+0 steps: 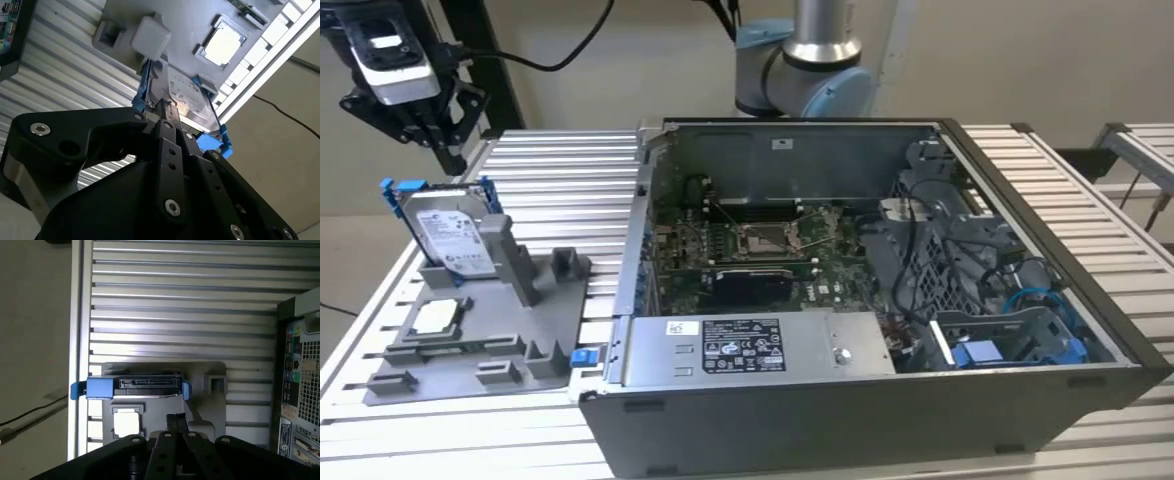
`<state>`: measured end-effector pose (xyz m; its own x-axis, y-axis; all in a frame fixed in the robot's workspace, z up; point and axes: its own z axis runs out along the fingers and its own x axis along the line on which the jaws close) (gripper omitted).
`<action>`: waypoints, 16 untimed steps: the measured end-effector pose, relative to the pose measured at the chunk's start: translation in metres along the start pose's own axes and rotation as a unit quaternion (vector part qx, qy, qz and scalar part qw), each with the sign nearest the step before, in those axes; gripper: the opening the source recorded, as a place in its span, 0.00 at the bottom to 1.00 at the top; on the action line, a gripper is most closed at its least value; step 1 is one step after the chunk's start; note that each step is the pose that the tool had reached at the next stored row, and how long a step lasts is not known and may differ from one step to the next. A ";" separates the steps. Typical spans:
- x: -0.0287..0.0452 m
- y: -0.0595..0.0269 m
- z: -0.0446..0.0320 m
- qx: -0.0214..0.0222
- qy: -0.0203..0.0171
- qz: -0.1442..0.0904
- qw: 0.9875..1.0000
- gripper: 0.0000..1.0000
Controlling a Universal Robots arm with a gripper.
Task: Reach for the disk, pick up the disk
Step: 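Reach for the disk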
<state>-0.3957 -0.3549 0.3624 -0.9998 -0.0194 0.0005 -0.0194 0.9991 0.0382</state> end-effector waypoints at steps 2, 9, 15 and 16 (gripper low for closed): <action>0.0040 0.0058 0.0005 0.000 0.000 0.000 1.000 0.00; 0.0242 0.0182 0.0022 0.000 0.000 -0.003 1.000 0.00; 0.0408 0.0218 0.0033 0.000 0.000 -0.008 1.000 0.00; 0.0433 0.0218 0.0033 0.000 0.000 -0.010 1.000 0.00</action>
<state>-0.4395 -0.3338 0.3599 -0.9992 -0.0394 0.0006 -0.0393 0.9985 0.0382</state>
